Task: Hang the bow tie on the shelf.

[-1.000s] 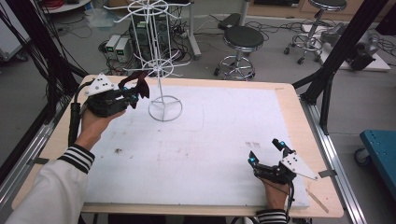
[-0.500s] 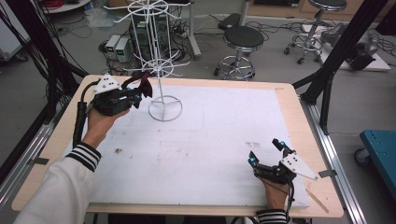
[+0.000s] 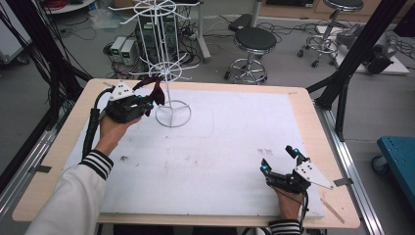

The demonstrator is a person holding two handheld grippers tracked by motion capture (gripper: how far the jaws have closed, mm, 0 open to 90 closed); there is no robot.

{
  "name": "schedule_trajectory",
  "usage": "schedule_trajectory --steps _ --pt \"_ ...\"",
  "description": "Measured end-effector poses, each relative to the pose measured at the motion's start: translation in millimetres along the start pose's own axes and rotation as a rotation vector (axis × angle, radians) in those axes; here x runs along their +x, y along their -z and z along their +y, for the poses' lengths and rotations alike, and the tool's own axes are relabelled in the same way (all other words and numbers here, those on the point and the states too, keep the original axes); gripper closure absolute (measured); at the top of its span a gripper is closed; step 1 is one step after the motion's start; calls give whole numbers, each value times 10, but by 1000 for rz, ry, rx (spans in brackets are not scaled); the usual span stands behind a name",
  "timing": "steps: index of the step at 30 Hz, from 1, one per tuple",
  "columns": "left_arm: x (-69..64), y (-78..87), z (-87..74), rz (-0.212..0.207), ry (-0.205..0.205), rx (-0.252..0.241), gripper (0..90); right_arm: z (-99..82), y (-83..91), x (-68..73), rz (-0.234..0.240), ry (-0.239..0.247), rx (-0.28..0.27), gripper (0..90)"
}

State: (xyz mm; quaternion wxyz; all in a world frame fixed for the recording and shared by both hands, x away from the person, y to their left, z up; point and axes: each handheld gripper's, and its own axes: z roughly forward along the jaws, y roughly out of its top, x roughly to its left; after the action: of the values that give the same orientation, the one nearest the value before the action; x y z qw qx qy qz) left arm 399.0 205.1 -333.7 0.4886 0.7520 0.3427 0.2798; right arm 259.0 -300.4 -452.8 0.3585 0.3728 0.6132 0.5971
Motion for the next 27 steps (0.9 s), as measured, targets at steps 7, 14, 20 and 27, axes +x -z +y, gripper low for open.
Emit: schedule_trajectory --steps 7,14,20,27 --pt "9 -51 -111 3 8 29 765 0 -1 -3 0 4 -2 9" --pt "29 -55 -138 3 21 26 762 -1 0 -4 0 3 -3 9" --pt "58 -19 -156 -37 26 -11 686 -1 1 -2 -2 4 -5 9" --pt "58 4 -152 -110 -17 -48 123 -2 0 -2 -3 1 -5 9"
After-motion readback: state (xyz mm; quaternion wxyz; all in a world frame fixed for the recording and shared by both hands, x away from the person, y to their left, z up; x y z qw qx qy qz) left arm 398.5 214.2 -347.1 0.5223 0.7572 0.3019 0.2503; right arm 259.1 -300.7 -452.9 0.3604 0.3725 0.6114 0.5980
